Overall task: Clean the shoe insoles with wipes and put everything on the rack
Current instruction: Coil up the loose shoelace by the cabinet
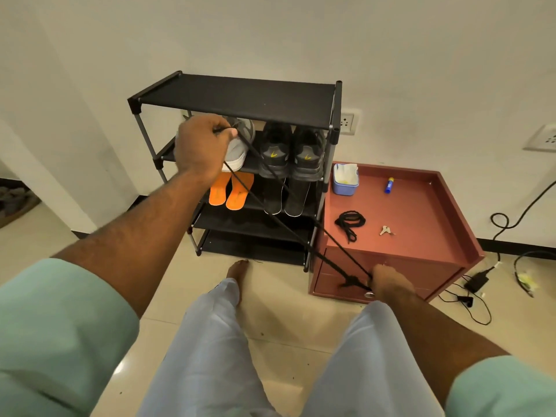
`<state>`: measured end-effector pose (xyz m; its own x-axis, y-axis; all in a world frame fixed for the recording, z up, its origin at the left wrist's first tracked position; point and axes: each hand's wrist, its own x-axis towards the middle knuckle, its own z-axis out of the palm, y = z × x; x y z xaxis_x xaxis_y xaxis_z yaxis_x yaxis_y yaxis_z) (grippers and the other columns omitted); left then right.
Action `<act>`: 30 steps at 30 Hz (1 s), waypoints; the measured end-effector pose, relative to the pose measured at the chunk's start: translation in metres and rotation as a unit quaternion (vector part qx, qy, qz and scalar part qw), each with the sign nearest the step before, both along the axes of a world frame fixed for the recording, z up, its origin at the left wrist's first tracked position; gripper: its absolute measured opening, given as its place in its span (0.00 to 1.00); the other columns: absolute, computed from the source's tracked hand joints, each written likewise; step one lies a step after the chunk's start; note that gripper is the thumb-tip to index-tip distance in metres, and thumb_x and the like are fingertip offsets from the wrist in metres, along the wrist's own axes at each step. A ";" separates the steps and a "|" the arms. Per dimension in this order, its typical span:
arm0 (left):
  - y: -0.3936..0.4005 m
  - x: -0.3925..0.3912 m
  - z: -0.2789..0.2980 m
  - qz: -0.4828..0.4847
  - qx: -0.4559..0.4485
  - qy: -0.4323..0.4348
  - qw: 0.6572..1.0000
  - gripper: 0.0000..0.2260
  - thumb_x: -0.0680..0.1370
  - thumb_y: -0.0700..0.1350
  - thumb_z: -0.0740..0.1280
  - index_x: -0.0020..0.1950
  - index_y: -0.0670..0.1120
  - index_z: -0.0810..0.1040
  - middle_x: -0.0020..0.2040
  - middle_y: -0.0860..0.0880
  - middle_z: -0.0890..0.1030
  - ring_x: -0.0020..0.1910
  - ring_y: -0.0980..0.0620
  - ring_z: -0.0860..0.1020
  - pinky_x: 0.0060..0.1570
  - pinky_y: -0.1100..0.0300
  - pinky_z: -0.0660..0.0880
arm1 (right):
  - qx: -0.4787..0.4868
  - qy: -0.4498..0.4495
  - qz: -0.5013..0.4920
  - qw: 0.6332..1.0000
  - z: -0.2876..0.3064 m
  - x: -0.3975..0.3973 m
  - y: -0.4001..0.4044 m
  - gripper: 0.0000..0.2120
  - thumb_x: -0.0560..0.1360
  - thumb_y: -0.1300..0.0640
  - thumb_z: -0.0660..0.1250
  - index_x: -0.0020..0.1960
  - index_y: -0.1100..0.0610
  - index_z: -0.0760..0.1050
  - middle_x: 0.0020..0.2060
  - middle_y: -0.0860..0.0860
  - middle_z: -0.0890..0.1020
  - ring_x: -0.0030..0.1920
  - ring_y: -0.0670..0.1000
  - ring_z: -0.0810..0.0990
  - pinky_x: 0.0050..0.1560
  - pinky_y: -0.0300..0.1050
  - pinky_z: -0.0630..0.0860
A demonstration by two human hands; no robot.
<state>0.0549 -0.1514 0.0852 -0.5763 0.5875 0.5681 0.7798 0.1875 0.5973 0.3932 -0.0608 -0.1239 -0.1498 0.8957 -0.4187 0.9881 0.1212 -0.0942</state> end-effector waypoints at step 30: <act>0.022 0.049 -0.034 -0.216 -0.277 0.053 0.935 0.09 0.75 0.39 0.73 0.54 0.47 0.83 0.54 0.50 0.81 0.55 0.52 0.79 0.54 0.61 0.74 | -0.077 0.565 0.044 0.820 0.091 -0.128 -0.013 0.28 0.73 0.61 0.71 0.71 0.51 0.67 0.63 0.43 0.72 0.43 0.50 0.84 0.43 0.42 0.79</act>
